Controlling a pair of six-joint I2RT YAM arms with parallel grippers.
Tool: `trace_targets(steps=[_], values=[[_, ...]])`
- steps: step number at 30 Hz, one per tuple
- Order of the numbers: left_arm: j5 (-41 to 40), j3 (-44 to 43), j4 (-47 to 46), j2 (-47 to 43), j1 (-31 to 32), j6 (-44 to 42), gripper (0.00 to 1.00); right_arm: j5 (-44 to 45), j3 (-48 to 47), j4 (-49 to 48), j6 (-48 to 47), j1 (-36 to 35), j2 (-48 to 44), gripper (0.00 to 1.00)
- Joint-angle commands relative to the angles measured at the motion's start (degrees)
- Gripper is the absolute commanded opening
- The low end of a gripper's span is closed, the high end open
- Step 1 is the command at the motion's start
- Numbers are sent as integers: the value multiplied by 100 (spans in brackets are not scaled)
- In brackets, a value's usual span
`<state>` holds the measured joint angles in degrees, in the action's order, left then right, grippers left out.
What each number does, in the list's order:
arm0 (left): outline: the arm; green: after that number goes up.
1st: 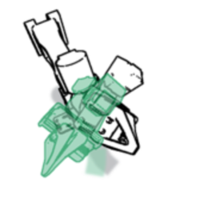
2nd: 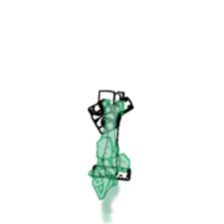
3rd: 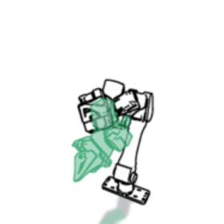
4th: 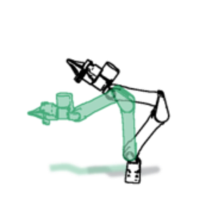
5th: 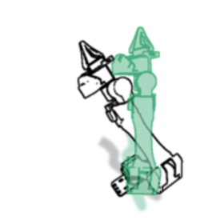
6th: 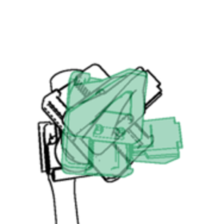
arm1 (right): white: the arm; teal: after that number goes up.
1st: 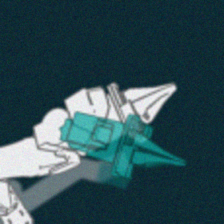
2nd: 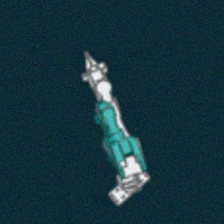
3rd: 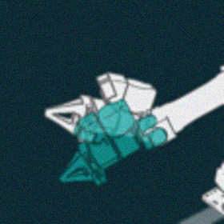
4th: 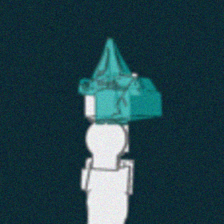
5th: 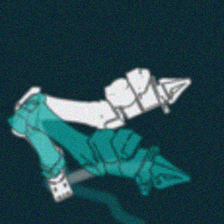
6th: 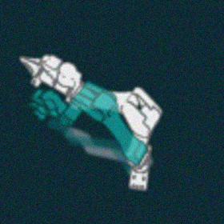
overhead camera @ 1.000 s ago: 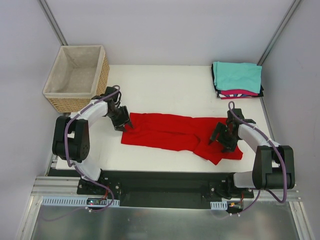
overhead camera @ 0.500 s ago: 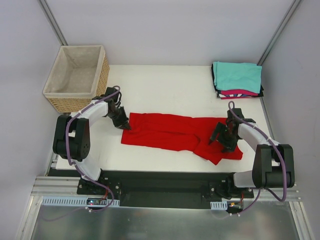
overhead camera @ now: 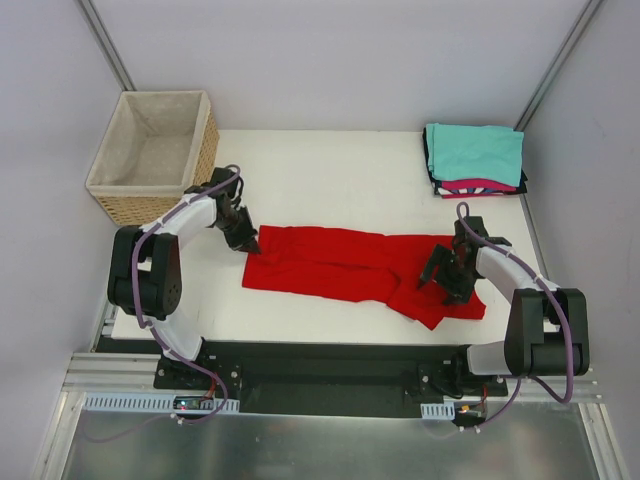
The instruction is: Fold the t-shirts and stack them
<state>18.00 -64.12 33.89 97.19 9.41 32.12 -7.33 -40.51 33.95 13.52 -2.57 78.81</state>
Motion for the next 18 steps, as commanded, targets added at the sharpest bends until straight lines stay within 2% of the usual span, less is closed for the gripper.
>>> trace_targets(steps=[1, 9, 18], values=[[-481, -741, 503, -60, -44, -250, 0, -14, 333, -328, -7, -33, 241, 79], [-657, -1287, 882, 46, -510, -584, 0, -5, 333, -328, -16, -33, 232, 80], [-666, -936, 918, 11, -563, -681, 0, -5, 316, -337, -7, -33, 258, 79]])
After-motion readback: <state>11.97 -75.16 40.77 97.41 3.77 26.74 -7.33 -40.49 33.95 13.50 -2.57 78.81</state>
